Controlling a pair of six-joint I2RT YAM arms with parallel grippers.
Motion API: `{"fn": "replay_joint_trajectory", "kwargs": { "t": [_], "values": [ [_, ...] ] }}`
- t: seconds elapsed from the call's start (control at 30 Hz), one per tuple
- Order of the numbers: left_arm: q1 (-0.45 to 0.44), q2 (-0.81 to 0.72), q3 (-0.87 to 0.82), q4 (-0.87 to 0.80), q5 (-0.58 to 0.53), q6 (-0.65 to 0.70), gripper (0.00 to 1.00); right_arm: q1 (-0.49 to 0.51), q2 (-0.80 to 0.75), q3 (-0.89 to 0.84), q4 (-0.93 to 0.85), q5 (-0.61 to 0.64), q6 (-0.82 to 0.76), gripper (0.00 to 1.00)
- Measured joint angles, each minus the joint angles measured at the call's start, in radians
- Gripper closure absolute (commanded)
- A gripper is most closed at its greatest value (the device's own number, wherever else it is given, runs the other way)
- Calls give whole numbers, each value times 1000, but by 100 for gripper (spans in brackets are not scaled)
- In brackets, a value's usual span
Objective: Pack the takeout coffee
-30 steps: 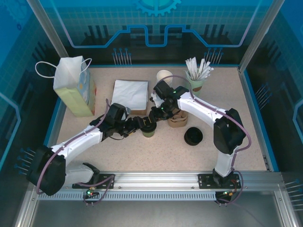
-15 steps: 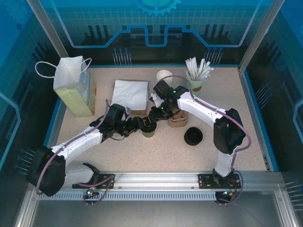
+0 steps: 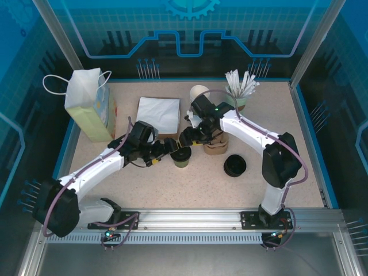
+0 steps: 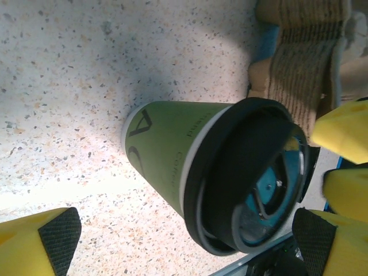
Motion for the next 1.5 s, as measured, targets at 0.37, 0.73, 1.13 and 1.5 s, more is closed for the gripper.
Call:
{"fn": "replay_joint_trajectory", "kwargs": {
  "t": [0.37,0.73,1.13,1.5],
  "values": [
    [65,-86,35,-96,-18,32,1,3,-43,-134,74,-86,47,37],
    [79,-113,34,-138,-37,42,1,3,23,-38,96,-115,51,41],
    [118,-135,31,-170,-55,61,1,3,172,119,89,-160,45,42],
    [198,-141,-10,-167,0,67,4,16,263,243,103,-212,61,40]
  ]
}}
